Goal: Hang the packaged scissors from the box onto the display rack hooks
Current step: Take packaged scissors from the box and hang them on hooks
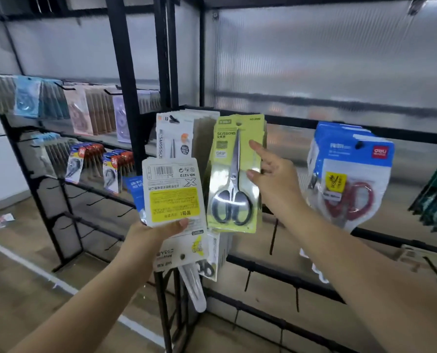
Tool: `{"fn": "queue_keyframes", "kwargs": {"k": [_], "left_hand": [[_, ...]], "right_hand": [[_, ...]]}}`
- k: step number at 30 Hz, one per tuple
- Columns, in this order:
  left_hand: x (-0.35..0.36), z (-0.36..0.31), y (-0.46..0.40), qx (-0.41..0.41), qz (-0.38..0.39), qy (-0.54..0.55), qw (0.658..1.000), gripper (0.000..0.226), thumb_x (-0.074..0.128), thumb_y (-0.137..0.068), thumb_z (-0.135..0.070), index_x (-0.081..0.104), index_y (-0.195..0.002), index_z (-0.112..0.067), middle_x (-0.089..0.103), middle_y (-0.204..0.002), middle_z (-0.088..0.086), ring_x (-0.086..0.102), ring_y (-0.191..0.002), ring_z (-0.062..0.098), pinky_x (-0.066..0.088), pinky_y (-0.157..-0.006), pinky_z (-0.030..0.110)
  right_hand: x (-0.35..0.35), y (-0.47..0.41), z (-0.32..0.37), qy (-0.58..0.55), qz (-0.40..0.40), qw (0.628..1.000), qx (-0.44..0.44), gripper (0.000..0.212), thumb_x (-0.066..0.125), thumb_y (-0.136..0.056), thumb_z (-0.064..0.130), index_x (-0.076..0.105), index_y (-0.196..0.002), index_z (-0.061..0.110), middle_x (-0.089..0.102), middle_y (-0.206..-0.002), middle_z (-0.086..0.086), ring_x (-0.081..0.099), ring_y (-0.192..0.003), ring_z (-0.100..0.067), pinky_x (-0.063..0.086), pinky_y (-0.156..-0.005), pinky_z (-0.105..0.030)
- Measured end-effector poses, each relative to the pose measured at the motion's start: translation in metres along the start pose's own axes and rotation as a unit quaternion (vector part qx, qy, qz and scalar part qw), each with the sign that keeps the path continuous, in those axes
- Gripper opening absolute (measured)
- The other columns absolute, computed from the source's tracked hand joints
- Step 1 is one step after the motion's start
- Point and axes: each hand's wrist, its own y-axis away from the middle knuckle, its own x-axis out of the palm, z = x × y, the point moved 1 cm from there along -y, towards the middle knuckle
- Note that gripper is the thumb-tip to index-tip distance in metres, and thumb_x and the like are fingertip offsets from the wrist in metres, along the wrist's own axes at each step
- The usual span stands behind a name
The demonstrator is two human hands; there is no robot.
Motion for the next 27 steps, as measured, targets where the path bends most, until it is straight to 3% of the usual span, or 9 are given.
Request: {"fn": "queue_keyframes", "kwargs": {"k": [4,7,11,12,13,15,21,24,27], "left_hand": [[0.006,0.004,-0.01,0.007,0.033,0.012,0.999,0.024,0.077,-0.071,-0.009,0.072,-0.092,-0.02,0.075,-0.087,0.0,0.07,-0.084,0.024,0.053,-0.074,0.036],[0.016,0.002,-0.015,0.011,0.043,0.029,0.999,0.024,0.074,-0.074,-0.007,0.072,-0.095,-0.018,0.075,-0.088,0.001,0.072,-0.081,0.023,0.054,-0.069,0.033],[0.027,0.002,-0.014,0.02,0.047,0.021,0.998,0.022,0.075,-0.074,-0.006,0.072,-0.092,-0.018,0.075,-0.084,-0.001,0.072,-0.077,0.02,0.053,-0.065,0.03],[0.03,0.002,-0.013,0.021,0.044,0.018,0.999,0.022,0.075,-0.073,-0.005,0.072,-0.09,-0.019,0.075,-0.082,-0.001,0.072,-0.076,0.019,0.053,-0.067,0.03],[0.032,0.002,-0.011,0.022,0.041,0.016,0.999,0.021,0.075,-0.073,-0.005,0.072,-0.089,-0.019,0.075,-0.08,-0.002,0.071,-0.074,0.018,0.052,-0.066,0.03],[0.033,0.0,-0.007,0.02,0.031,0.014,0.999,0.021,0.075,-0.073,-0.005,0.071,-0.089,-0.018,0.075,-0.078,-0.003,0.07,-0.07,0.017,0.052,-0.063,0.029],[0.031,-0.009,0.015,0.07,-0.038,0.044,0.996,0.019,0.074,-0.075,-0.008,0.068,-0.083,-0.025,0.073,-0.075,-0.006,0.066,-0.071,0.021,0.049,-0.063,0.031],[0.041,-0.02,0.039,0.109,-0.011,0.042,0.993,0.023,0.074,-0.071,-0.004,0.069,-0.08,-0.025,0.073,-0.07,-0.008,0.068,-0.059,0.012,0.047,-0.061,0.03],[0.059,-0.022,0.061,0.102,0.061,0.044,0.992,0.034,0.069,-0.055,-0.009,0.071,-0.087,-0.02,0.074,-0.077,0.0,0.07,-0.065,0.019,0.051,-0.056,0.03]], "right_hand": [[0.003,-0.002,-0.011,0.002,-0.009,1.0,0.01,0.059,0.058,-0.088,-0.004,0.047,-0.136,0.028,0.047,-0.133,-0.023,0.045,-0.118,-0.038,0.035,-0.091,-0.015],[0.003,-0.001,-0.02,-0.042,-0.02,0.999,0.026,0.06,0.055,-0.088,-0.006,0.046,-0.137,0.027,0.053,-0.137,-0.002,0.05,-0.123,-0.011,0.043,-0.1,-0.022],[-0.001,-0.002,-0.027,0.007,-0.045,0.999,0.0,0.06,0.054,-0.091,-0.002,0.043,-0.138,0.032,0.055,-0.126,0.01,0.048,-0.114,-0.012,0.044,-0.087,-0.008],[-0.002,0.0,-0.029,0.032,-0.049,0.998,-0.012,0.059,0.054,-0.092,0.0,0.042,-0.139,0.033,0.06,-0.113,0.011,0.055,-0.103,-0.015,0.037,-0.09,-0.008],[-0.003,0.001,-0.032,0.055,-0.054,0.997,-0.024,0.057,0.053,-0.093,0.003,0.041,-0.14,0.033,0.062,-0.095,0.014,0.061,-0.085,-0.017,0.05,-0.069,-0.014],[-0.004,0.005,-0.034,0.096,-0.061,0.993,-0.03,0.055,0.052,-0.095,0.007,0.038,-0.141,0.034,0.05,-0.068,0.013,0.045,-0.052,-0.008,0.04,-0.055,-0.019],[-0.006,0.021,-0.027,0.152,0.008,0.988,0.018,0.07,0.047,-0.087,-0.01,0.034,-0.144,0.029,0.055,-0.13,-0.007,0.059,-0.087,-0.008,0.045,-0.072,-0.016],[-0.016,0.037,-0.025,0.197,0.033,0.979,0.029,0.054,0.049,-0.086,-0.006,0.052,-0.134,0.017,0.057,-0.131,-0.006,0.058,-0.107,-0.016,0.041,-0.086,-0.018],[-0.033,0.057,-0.012,0.061,0.032,0.998,0.0,0.028,0.055,-0.092,0.015,0.064,-0.12,0.015,0.068,-0.108,0.008,0.062,-0.093,-0.001,0.043,-0.074,-0.007]]}}
